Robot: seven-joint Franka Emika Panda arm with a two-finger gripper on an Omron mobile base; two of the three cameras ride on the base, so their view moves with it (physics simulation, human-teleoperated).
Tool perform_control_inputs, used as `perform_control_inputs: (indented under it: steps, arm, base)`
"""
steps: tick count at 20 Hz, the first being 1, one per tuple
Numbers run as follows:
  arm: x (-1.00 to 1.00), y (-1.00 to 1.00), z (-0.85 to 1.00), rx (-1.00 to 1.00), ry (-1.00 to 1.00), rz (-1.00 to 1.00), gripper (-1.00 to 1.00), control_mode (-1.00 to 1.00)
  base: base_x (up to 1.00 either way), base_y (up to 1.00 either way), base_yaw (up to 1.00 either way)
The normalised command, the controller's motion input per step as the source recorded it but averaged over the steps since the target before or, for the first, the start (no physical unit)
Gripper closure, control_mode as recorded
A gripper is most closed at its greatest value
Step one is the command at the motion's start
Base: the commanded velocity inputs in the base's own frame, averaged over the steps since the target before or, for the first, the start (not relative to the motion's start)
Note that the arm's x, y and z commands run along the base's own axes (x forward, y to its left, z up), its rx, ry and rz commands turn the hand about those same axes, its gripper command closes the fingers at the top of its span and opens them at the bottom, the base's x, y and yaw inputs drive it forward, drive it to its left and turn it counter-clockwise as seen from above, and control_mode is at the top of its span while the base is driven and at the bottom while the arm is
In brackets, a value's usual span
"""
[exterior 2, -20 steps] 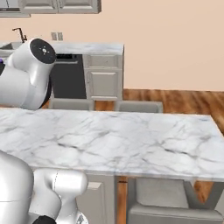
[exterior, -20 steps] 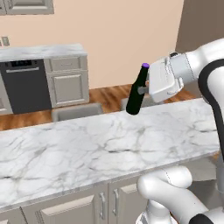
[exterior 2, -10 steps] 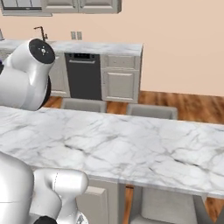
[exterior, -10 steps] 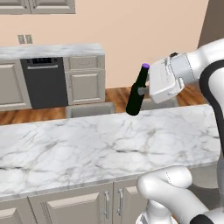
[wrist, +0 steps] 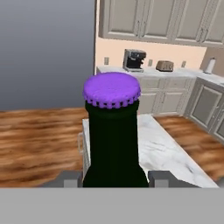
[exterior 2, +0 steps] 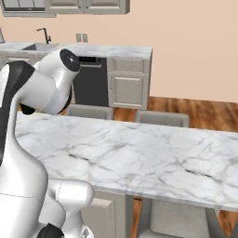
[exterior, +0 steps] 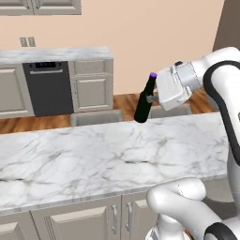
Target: Get the candle and the beer from the cabinet and move them to the dining counter.
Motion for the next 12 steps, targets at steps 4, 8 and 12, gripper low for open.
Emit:
perform_control_inputs:
  steps: [4, 8, 12]
  arm:
    - [0.51, -0.35, -0.38, 0.0, 0.0, 0.1, 1.0, -1.0]
    - [0.41, -0.37, -0.55, -0.02, 0.0, 0.07, 1.0, -1.0]
    - [0.36, -0.15, -0.52, -0.1, 0.0, 0.02, 1.0, -1.0]
  base:
    - [0.0, 0.0, 0.0]
    - [0.0, 0.0, 0.0]
    - [0.0, 0.0, 0.0]
